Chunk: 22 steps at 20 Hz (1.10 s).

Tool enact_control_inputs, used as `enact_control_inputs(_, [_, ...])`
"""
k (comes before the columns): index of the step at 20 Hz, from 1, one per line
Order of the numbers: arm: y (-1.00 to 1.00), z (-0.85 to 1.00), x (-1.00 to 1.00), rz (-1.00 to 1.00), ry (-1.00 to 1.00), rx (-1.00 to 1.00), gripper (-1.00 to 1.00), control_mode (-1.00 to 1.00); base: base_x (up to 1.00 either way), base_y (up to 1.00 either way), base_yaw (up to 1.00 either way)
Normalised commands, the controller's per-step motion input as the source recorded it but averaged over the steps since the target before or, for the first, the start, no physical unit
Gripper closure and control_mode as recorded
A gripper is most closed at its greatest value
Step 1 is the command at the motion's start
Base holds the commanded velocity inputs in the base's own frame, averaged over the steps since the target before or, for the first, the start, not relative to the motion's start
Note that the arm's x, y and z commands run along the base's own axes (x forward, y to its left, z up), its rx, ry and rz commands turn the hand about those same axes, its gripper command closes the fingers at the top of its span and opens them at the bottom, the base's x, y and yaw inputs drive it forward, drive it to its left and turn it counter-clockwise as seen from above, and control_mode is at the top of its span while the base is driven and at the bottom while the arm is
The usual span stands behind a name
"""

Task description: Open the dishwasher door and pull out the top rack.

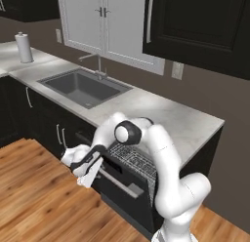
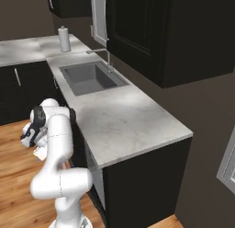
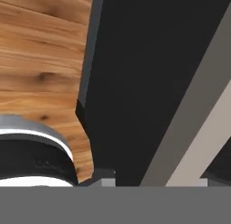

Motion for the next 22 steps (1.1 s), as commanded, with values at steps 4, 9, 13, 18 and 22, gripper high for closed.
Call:
enact_control_inputs(4, [1.00,-0.99,-0.89,0.05,0.43,0.25,1.00,-1.00,0.00,0.00,0.00])
enact_control_inputs(9, [1.00,-1.00,-0.79,0.05,0.45,0.26,1.00,-1.00,0.00,0.00,0.00])
enact_control_inputs(13, [0.75,-0.98,-0.56,0.04,0.45,0.30,1.00,-1.00,0.00,0.00,0.00])
enact_control_inputs(18, [0.23,-0.32,-0.28,0.02,0.34,0.32,1.00,-1.00,0.00,0.00,0.00])
enact_control_inputs(22, [0.03,0.80,-0.32,0.00,0.12,0.19,1.00,-1.00,0.00,0.00,0.00])
